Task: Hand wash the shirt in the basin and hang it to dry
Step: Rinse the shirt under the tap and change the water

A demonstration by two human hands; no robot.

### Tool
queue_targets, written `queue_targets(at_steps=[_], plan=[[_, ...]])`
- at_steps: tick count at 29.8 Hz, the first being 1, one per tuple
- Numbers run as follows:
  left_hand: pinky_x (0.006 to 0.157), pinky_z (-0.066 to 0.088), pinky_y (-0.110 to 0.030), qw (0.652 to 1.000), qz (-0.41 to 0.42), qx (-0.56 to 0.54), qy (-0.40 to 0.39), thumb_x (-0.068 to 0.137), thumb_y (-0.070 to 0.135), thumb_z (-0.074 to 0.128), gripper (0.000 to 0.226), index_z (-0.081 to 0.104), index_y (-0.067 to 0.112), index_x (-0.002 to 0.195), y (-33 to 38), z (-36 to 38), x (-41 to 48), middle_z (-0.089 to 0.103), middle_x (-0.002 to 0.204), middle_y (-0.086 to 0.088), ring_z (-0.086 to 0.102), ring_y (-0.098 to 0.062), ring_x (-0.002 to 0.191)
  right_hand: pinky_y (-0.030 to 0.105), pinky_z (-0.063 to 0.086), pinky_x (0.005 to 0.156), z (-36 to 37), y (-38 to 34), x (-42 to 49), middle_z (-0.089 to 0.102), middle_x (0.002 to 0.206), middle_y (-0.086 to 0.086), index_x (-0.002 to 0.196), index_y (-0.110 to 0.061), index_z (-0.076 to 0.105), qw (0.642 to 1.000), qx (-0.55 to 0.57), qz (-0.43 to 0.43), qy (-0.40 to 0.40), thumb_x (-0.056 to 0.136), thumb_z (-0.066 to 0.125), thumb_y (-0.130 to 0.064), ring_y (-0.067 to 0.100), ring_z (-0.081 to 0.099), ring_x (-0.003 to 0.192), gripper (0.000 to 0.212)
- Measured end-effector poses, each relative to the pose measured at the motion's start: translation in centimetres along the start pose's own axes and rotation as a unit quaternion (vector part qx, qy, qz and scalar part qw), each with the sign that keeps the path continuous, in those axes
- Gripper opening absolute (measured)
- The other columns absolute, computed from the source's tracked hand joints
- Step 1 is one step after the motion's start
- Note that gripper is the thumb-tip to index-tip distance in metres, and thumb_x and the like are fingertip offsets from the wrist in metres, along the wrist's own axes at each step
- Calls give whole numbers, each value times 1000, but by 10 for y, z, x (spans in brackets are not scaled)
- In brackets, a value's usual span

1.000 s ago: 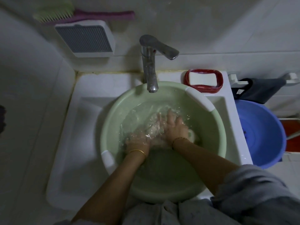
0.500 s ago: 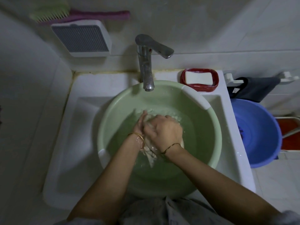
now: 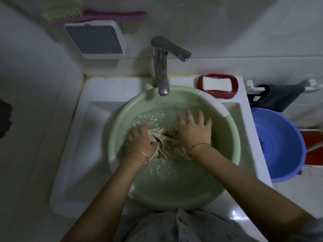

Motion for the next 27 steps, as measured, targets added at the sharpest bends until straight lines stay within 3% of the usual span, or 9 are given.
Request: queue_targets(at_steps=[2, 4, 6, 9, 13, 16, 19, 21, 27], plan=[[101, 29, -36, 994, 43, 82, 51, 81, 33, 62, 54, 40, 19, 129, 2, 4, -7, 35, 133, -10, 32, -31, 124, 53, 32, 103, -2, -13, -6, 33, 143, 10, 130, -22, 46, 997, 24, -60, 35, 93, 45, -25, 39, 28, 131, 38], [99, 28, -32, 992, 81, 94, 14, 81, 32, 62, 51, 43, 17, 126, 3, 12, -8, 37, 131, -10, 35, -29, 121, 53, 33, 102, 11, -24, -5, 35, 141, 9, 129, -24, 49, 993, 63, -75, -70, 92, 42, -43, 38, 28, 131, 42], [101, 33, -33, 994, 55, 63, -77, 81, 31, 65, 60, 38, 15, 132, -2, 19, -5, 37, 135, -11, 38, -31, 124, 58, 29, 103, 35, -29, 0, 24, 149, 7, 140, -27, 34, 981, 23, -64, -179, 91, 40, -52, 39, 18, 136, 56], [104, 37, -35, 984, 38, 93, -149, 83, 19, 64, 64, 31, 10, 137, -4, 24, -4, 34, 141, -14, 41, -33, 127, 59, 31, 102, 57, -27, 7, 16, 153, 10, 148, -23, 15, 973, -26, -61, -223, 94, 46, -39, 40, 19, 136, 64], [98, 40, -35, 993, 19, 83, -86, 85, 6, 57, 45, 44, 9, 128, -2, 20, -2, 43, 133, -17, 49, -35, 119, 42, 39, 101, 39, -16, 12, 46, 137, 15, 133, -12, 46, 969, 50, -118, -209, 94, 46, -19, 34, 43, 125, 39], [90, 49, -34, 999, 20, 16, -24, 82, 10, 56, 29, 60, 16, 110, -11, 9, 1, 63, 113, -11, 60, -31, 106, 28, 41, 85, 11, 10, 3, 62, 110, 6, 117, -7, 60, 946, 234, -99, -204, 94, 53, -27, 23, 57, 101, 31], [86, 51, -36, 995, 7, -91, 38, 78, 10, 55, 27, 69, 17, 99, -13, -11, 7, 67, 107, -13, 62, -31, 100, 28, 45, 79, -15, 33, -10, 66, 92, 1, 98, -10, 67, 836, 533, -8, -129, 91, 58, -34, 15, 61, 85, 27], [84, 50, -33, 987, -6, -153, 48, 71, 16, 52, 30, 71, 15, 95, -4, -27, 8, 68, 105, -16, 62, -32, 98, 31, 47, 87, -24, 41, -9, 70, 92, 3, 90, -14, 68, 767, 636, 34, -85, 90, 58, -34, 17, 65, 87, 22], [78, 46, -35, 948, -5, -310, 70, 58, 26, 45, 15, 55, 16, 62, 12, -57, 11, 61, 77, -12, 57, -26, 80, 45, 45, 101, -34, 49, 5, 69, 108, 13, 103, -9, 69, 687, 714, 120, -64, 85, 61, -44, 30, 63, 104, 40]])
Point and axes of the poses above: each hand's wrist, its own x-axis towards the middle knuckle, its own z-axis out of the palm, y = z × x, the point moved 1 cm from there along x, towards the middle knuckle
